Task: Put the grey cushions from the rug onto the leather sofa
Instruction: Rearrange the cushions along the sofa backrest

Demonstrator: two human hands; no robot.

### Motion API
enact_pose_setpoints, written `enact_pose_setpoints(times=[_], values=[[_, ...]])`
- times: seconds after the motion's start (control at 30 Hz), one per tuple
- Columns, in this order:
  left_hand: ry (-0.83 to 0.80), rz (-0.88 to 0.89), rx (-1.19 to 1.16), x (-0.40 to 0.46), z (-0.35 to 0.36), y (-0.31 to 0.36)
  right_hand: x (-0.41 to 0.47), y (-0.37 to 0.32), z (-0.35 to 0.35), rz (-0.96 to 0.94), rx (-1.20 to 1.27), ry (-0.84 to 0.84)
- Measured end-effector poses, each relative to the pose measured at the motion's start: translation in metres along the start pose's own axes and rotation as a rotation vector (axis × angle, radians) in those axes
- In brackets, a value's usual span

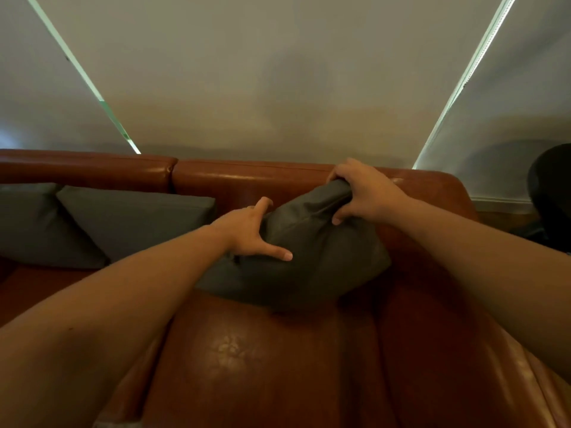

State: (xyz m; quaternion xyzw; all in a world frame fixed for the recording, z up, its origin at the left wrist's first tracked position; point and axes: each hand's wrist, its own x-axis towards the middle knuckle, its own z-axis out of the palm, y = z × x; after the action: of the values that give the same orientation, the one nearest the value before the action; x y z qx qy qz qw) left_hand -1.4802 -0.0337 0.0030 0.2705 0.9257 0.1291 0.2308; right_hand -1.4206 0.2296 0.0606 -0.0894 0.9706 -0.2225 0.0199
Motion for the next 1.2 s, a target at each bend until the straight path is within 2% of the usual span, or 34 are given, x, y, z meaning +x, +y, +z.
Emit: enact_pose_setpoints(times=[0.17, 0.37, 0.6, 0.77, 0.83, 0.93, 1.07, 1.2], values=[[-0.229, -0.071, -0.094, -0.038, 0.011, -0.032, 0.011, -0.073, 0.022, -0.247, -0.064, -0.093], [-0.273, -0.162, -0.179, -0.074, 0.051, -0.066, 0.007, -0.114, 0.113, -0.356, 0.093, -0.189], [0.022, -0.174, -0.465, -0.118, 0.068, -0.106, 0.015, -0.095, 0.159, -0.330, 0.056, -0.388], [0.230, -0.212, -0.482, -0.137, 0.062, -0.124, 0.024, -0.066, 0.169, -0.245, -0.009, -0.495], [0.188, -0.223, -0.401, -0.139, 0.059, -0.129, 0.026, -0.054, 0.171, -0.245, -0.111, -0.553], [-0.032, -0.241, -0.066, -0.140, 0.064, -0.133, 0.026, -0.043, 0.176, -0.281, -0.178, -0.591], [-0.068, -0.194, 0.365, -0.124, 0.080, -0.121, 0.023, -0.035, 0.182, -0.302, -0.247, -0.546], [-0.046, -0.109, 0.369, -0.097, 0.102, -0.092, 0.017, -0.008, 0.177, -0.285, -0.393, -0.502]])
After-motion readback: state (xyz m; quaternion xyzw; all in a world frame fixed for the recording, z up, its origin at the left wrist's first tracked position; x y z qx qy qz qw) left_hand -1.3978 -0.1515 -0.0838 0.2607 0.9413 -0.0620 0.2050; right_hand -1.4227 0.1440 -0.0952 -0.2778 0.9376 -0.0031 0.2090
